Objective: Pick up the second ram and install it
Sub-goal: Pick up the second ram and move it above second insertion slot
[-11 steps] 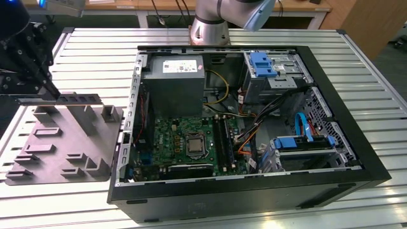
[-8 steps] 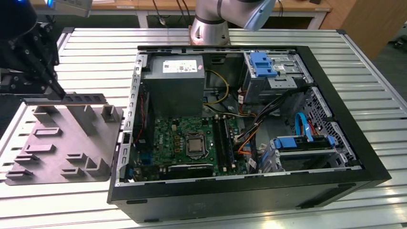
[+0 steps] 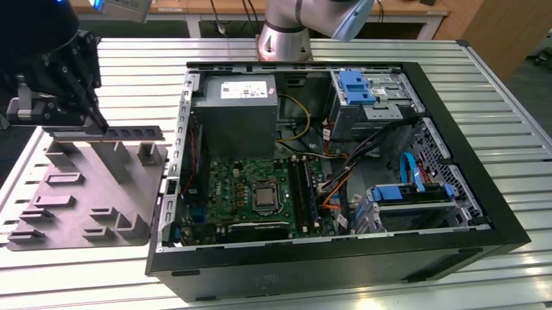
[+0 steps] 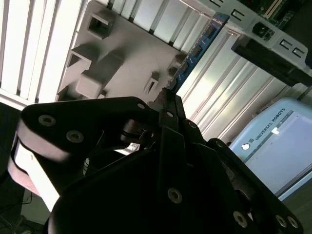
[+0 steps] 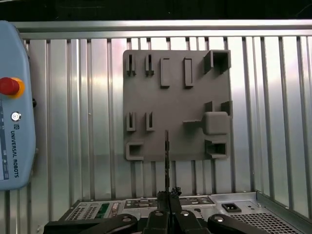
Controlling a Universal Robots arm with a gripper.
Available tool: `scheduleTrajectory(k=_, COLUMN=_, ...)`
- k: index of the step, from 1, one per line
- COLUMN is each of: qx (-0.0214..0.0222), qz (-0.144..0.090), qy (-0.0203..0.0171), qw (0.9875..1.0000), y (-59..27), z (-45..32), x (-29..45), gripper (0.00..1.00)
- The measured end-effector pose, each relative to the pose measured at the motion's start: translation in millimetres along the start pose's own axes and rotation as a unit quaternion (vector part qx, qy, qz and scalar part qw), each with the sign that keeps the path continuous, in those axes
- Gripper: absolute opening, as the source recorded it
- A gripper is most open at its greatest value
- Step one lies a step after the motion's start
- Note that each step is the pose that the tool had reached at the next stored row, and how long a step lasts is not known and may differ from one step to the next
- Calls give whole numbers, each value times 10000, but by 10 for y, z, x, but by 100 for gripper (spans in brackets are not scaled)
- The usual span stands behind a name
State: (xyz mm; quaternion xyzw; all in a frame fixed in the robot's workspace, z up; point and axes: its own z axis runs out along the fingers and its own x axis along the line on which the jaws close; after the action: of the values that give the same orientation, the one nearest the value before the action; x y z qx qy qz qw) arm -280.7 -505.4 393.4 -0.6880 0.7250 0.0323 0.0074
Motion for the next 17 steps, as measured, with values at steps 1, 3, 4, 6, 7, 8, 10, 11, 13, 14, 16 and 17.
scheduleTrajectory(k=1, qx=0, qz=0, qy=0, qw=10000, y=-31, z=-1, x=-2, gripper=12)
scheduleTrajectory(k=3, qx=0, qz=0, qy=0, qw=10000, y=-98, z=-3, x=-5, gripper=12)
scheduleTrajectory(k=4, qx=0, qz=0, qy=0, qw=10000, y=-132, z=-5, x=-7, gripper=12)
scheduleTrajectory(k=6, qx=0, qz=0, qy=0, qw=10000, y=-200, z=-7, x=-10, gripper=12)
scheduleTrajectory(k=7, qx=0, qz=0, qy=0, qw=10000, y=-234, z=-8, x=-13, gripper=12)
scheduleTrajectory(k=8, qx=0, qz=0, qy=0, qw=10000, y=-270, z=-9, x=-14, gripper=12)
scheduleTrajectory(k=10, qx=0, qz=0, qy=0, qw=10000, y=-336, z=-11, x=-18, gripper=12)
scheduleTrajectory(k=11, qx=0, qz=0, qy=0, qw=10000, y=-369, z=-13, x=-20, gripper=12)
scheduleTrajectory(k=13, qx=0, qz=0, qy=0, qw=10000, y=-433, z=-15, x=-23, gripper=12)
scheduleTrajectory(k=14, qx=0, qz=0, qy=0, qw=10000, y=-465, z=-16, x=-25, gripper=12)
scheduleTrajectory(k=16, qx=0, qz=0, qy=0, qw=10000, y=-533, z=-17, x=-28, gripper=12)
scheduleTrajectory(k=17, qx=0, qz=0, qy=0, qw=10000, y=-565, z=-19, x=-30, gripper=12)
